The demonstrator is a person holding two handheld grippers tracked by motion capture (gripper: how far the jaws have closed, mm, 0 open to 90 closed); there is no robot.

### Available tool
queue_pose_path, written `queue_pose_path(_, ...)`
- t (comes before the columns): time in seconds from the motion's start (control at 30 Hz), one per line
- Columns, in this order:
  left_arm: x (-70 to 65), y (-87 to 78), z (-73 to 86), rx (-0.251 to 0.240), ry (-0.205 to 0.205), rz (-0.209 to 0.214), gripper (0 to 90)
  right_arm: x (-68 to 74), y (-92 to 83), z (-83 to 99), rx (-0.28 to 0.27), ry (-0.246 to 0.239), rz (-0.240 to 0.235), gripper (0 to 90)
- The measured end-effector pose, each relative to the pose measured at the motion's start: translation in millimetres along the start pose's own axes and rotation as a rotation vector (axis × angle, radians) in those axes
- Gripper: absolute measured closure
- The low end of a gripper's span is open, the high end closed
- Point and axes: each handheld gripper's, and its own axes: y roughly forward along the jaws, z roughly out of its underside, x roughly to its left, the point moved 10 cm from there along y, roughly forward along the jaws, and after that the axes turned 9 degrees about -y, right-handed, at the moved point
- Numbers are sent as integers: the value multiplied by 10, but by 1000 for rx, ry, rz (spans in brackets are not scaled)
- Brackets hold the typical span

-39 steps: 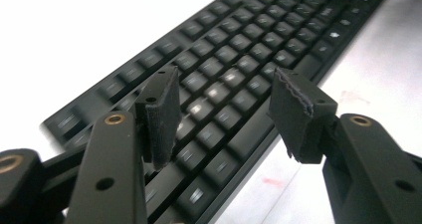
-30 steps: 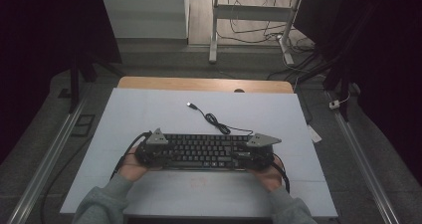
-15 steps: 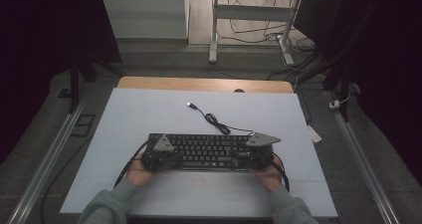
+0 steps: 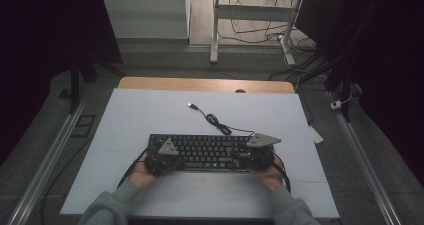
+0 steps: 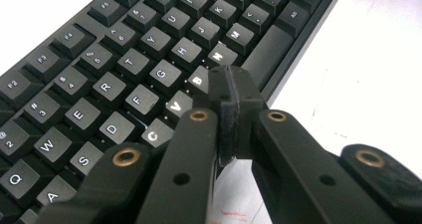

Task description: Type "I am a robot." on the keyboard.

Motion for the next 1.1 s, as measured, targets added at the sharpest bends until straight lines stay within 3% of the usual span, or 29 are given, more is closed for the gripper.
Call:
queue_pose_path(0.27,13,52,33,18,-15,-6,887,3,8,5,2,0,1,525)
queue_pose_path(0.47,15,47,25,4,-8,-19,887,7,9,2,2,-4,-1,525)
queue_pose_path(0.6,35,-27,-29,-43,-14,-25,887,7,9,2,0,1,-2,525)
queue_pose_path(0.8,116,-187,-106,-120,-54,-43,881,9,18,6,3,-6,-4,524)
queue_pose_path(0.97,191,-275,-132,-162,-93,-45,799,10,19,10,10,-9,1,523)
queue_pose_path(1.1,249,-309,-139,-181,-121,-65,654,13,22,12,10,-8,-3,522)
